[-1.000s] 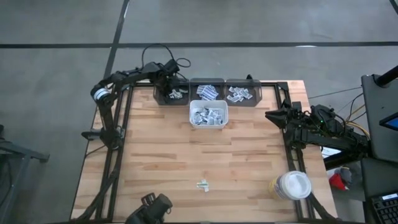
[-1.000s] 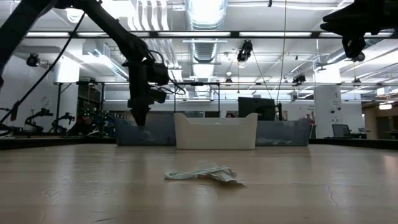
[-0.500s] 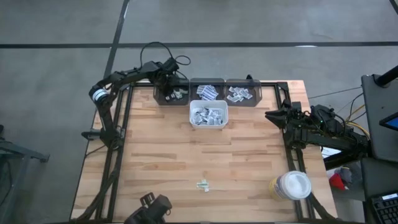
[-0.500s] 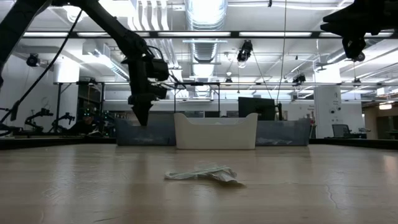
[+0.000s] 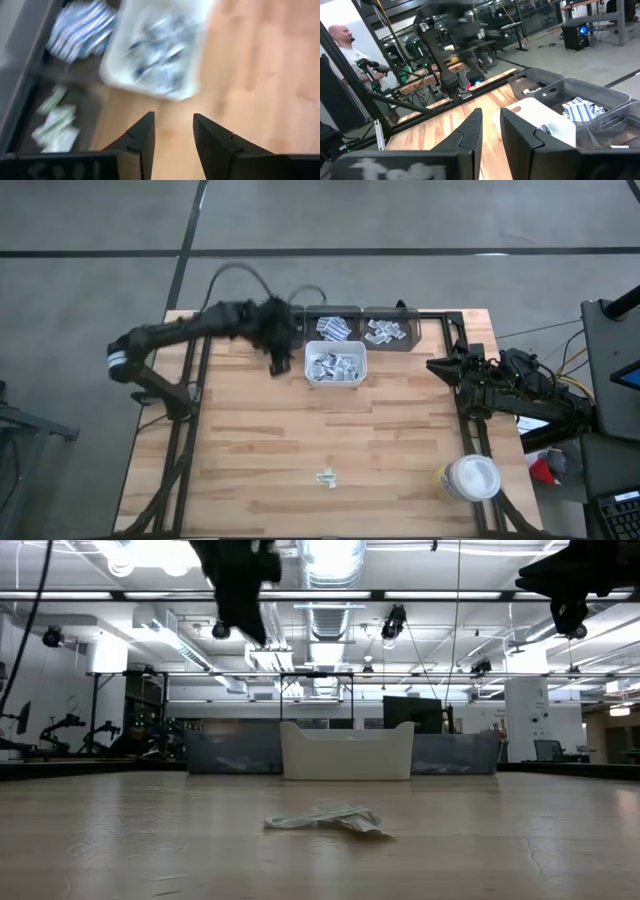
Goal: Pick & Place First Aid Supplies
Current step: Put the green bandage into the left black bin
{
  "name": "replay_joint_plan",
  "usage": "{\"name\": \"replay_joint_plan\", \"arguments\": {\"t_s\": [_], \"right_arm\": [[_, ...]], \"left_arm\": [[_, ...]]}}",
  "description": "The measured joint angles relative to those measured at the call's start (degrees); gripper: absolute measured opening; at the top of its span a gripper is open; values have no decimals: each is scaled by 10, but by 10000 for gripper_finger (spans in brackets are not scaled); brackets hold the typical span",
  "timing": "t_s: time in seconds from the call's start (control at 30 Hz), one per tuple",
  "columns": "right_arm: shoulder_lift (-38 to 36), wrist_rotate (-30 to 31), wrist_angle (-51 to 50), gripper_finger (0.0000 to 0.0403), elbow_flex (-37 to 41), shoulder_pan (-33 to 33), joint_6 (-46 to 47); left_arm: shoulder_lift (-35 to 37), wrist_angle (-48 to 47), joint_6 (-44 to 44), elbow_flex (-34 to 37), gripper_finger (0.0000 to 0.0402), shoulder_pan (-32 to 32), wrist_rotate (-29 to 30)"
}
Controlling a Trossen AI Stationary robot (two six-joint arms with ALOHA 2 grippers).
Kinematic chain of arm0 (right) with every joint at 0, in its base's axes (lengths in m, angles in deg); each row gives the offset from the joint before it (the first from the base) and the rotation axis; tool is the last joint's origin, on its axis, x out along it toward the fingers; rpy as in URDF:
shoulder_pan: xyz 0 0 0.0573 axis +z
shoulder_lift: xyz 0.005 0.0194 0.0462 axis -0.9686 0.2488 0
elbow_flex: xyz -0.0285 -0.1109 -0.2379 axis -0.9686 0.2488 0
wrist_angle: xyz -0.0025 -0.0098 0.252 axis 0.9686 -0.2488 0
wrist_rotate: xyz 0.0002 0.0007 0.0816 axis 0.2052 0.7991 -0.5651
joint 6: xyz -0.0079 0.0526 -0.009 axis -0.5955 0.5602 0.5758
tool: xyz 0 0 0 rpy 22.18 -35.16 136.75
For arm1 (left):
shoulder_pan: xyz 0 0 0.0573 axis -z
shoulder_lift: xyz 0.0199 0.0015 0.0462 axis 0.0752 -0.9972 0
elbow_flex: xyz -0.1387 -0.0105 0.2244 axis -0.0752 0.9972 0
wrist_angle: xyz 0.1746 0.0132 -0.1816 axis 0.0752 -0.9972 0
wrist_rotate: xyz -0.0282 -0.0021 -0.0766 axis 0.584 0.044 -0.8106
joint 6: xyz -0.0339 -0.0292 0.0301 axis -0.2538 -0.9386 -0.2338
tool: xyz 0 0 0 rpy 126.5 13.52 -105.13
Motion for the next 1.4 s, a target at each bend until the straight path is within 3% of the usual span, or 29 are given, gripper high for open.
{"name": "replay_joint_plan", "arguments": {"t_s": [0.27, 0.5, 0.67, 0.97, 1.4], "right_arm": [[0, 0, 0, 77, 0, 0, 0], [0, 0, 0, 86, 0, 0, 0], [0, 0, 0, 89, 0, 0, 0], [0, 0, 0, 72, 0, 0, 0], [0, 0, 0, 67, 0, 0, 1]], "left_arm": [[12, 88, -107, 2, 126, 298, 183], [-52, 133, -226, 2, 126, 431, 222], [-122, 154, -279, -5, 126, 473, 200], [-262, 154, -275, -72, 126, 491, 106], [-345, 153, -296, -109, 126, 490, 103]]}}
